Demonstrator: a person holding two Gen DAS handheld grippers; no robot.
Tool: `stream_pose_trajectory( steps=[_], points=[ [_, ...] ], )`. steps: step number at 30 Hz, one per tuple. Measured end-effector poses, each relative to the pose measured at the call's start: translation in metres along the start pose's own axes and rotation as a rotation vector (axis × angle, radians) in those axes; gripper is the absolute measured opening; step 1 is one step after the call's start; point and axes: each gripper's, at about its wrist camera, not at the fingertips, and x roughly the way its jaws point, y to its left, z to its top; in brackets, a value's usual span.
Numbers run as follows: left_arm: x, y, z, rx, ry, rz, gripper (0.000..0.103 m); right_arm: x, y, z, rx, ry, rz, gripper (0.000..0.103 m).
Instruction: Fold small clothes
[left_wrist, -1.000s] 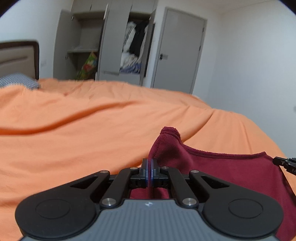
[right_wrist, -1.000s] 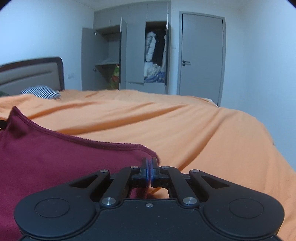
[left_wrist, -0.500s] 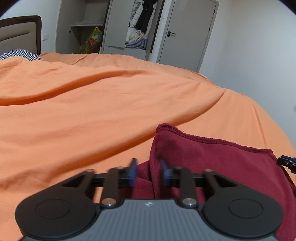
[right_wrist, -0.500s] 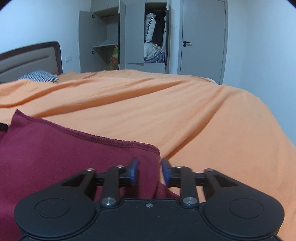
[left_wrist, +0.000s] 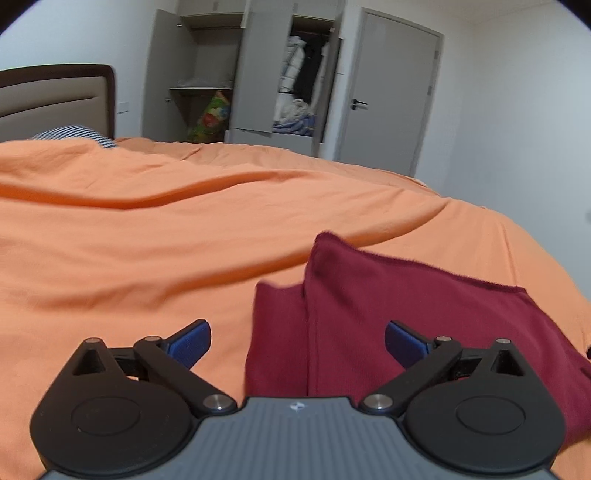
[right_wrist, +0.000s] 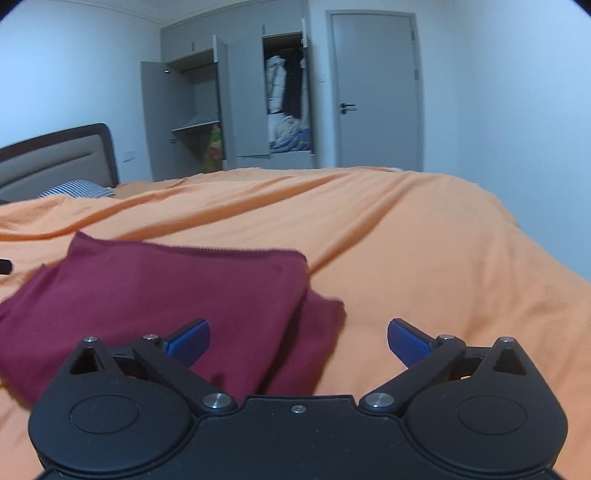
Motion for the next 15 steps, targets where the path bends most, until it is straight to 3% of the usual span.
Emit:
stream_pose_trajectory(
  steps=[3,8,12,15],
  points=[
    [-0.006,-0.001,-0.018,0.011,0.014,0.050,0.102,-0.011,0.010,-0.020,-0.016,0.006,-0.068,0.102],
    [-0.005,0.008,-0.041,0.027,0.056,0.207,0.103,-0.017,0.017,-0.046,-0.062,0.008,-0.192,0.102],
    [0.006,0.032,-0.055,-0.106,0.110,0.159,0.103,-0.010,0.014,-0.057,-0.055,0.013,-0.208,0.102],
    [0.008,0.035,-0.058,-0.112,0.104,0.154,0.103,0.000,0.007,-0.062,-0.012,0.035,-0.189,0.102]
  ],
)
